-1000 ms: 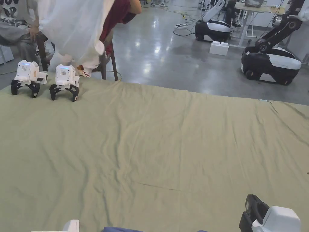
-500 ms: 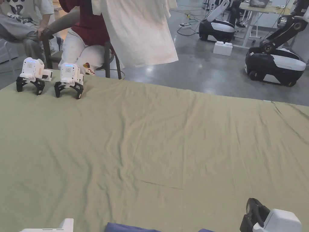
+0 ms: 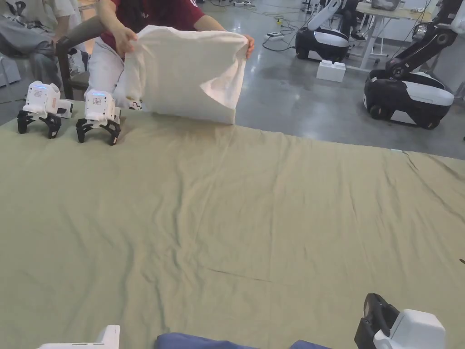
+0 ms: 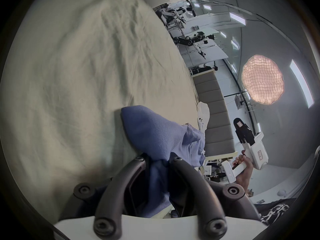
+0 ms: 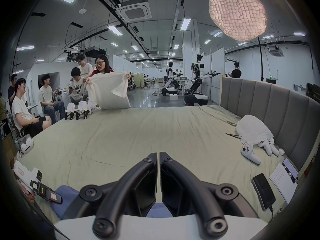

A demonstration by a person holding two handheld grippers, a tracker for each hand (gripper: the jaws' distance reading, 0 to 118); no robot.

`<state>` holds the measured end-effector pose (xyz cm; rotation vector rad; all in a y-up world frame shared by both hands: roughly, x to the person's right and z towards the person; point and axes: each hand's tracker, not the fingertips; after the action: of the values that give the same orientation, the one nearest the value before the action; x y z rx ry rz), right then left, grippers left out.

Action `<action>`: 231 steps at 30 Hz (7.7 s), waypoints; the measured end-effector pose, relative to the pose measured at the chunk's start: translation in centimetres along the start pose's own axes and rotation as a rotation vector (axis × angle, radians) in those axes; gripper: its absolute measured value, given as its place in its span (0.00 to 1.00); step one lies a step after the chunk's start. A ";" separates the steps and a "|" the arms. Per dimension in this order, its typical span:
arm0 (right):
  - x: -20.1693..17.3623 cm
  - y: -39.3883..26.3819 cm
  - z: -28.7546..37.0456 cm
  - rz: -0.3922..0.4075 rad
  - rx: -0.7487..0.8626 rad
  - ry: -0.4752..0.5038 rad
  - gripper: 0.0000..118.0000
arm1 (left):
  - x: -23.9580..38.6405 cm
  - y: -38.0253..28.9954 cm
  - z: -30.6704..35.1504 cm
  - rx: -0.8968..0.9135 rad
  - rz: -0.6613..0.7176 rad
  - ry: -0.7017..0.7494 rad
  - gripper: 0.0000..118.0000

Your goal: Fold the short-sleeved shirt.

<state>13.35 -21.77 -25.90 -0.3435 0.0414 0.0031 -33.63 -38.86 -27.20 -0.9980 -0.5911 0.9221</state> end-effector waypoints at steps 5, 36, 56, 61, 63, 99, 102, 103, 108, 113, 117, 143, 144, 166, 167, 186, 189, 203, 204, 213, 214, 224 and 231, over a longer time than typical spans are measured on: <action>0.0 0.0 0.0 -0.002 0.000 0.004 0.01 | 3.4 0.9 1.6 0.046 -0.057 0.016 0.12; 0.5 -0.2 -0.2 -0.009 -0.002 0.016 0.01 | 23.1 -0.2 0.8 -0.034 -0.470 0.533 0.12; 2.4 -0.6 0.5 -0.026 -0.017 -0.037 0.01 | 20.7 -4.9 -14.2 -0.144 -0.421 0.568 0.26; 2.5 -0.6 0.6 -0.027 -0.016 -0.034 0.01 | 22.3 -4.1 -10.5 -0.102 -0.409 0.464 0.50; 2.5 -0.6 0.7 -0.031 -0.015 -0.032 0.01 | 23.1 -3.4 -8.4 -0.064 -0.413 0.430 0.50; 1.2 0.2 0.6 -0.028 0.022 -0.011 0.01 | 18.0 -3.8 -11.2 -0.045 -0.387 0.225 0.03; 0.5 0.9 0.2 -0.016 0.043 -0.001 0.01 | 19.3 -2.2 -8.1 0.107 -0.479 0.253 0.03; 0.3 1.2 0.0 -0.010 0.049 0.000 0.01 | 19.7 -1.7 -7.2 0.164 -0.516 0.283 0.03; -1.2 2.8 -0.9 0.006 0.098 0.005 0.01 | 21.4 0.4 -3.0 0.527 -0.685 0.490 0.03; -2.3 4.6 -1.0 0.023 0.177 -0.007 0.01 | 22.4 1.4 -0.4 0.804 -0.801 0.679 0.03; -3.0 5.6 -0.7 0.027 0.235 -0.018 0.01 | 23.1 1.7 1.0 0.964 -0.881 0.785 0.03; -10.4 -11.9 -1.0 0.172 -0.228 0.163 0.01 | 14.3 -3.0 4.8 0.719 -0.611 0.735 0.03; -10.1 -12.6 -1.5 0.161 -0.246 0.139 0.01 | 13.7 -3.1 4.9 0.691 -0.577 0.709 0.03; -8.6 -13.7 -3.4 0.078 -0.312 0.151 0.01 | 2.1 0.6 -4.5 -0.057 -0.042 -0.032 0.73; -8.6 -13.7 -3.4 0.079 -0.312 0.152 0.01 | 2.2 0.7 -4.7 -0.064 -0.019 -0.052 0.73; -8.6 -10.4 -2.3 0.131 -0.212 0.140 0.01 | 4.7 2.5 -1.7 -0.045 -0.002 -0.143 0.15; -7.9 -7.8 -2.8 0.111 -0.177 0.138 0.01 | 5.6 4.3 2.4 -0.013 -0.033 -0.118 0.15; -3.4 4.2 -4.0 0.099 0.070 0.042 0.01 | 3.9 11.6 25.6 0.189 -0.043 0.268 0.15; -3.2 4.5 -3.9 0.099 0.075 0.037 0.01 | 3.6 12.0 26.8 0.197 -0.032 0.296 0.14; -1.9 4.1 -4.2 0.093 0.057 0.015 0.01 | 0.5 11.6 31.3 0.238 0.138 0.526 0.18; -1.9 3.9 -4.2 0.091 0.048 0.016 0.01 | 0.4 11.4 31.1 0.239 0.139 0.535 0.24; -2.0 2.4 -4.6 0.106 -0.019 0.032 0.01 | 2.0 10.8 32.5 0.295 -0.034 0.922 0.59; -2.4 2.0 -4.7 0.108 -0.029 0.048 0.01 | 5.4 10.0 32.9 0.509 -0.181 0.965 0.58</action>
<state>10.77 -21.48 -30.87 -0.3700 0.1080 0.1028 -60.28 -17.23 -21.60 -0.7824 0.3552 0.3127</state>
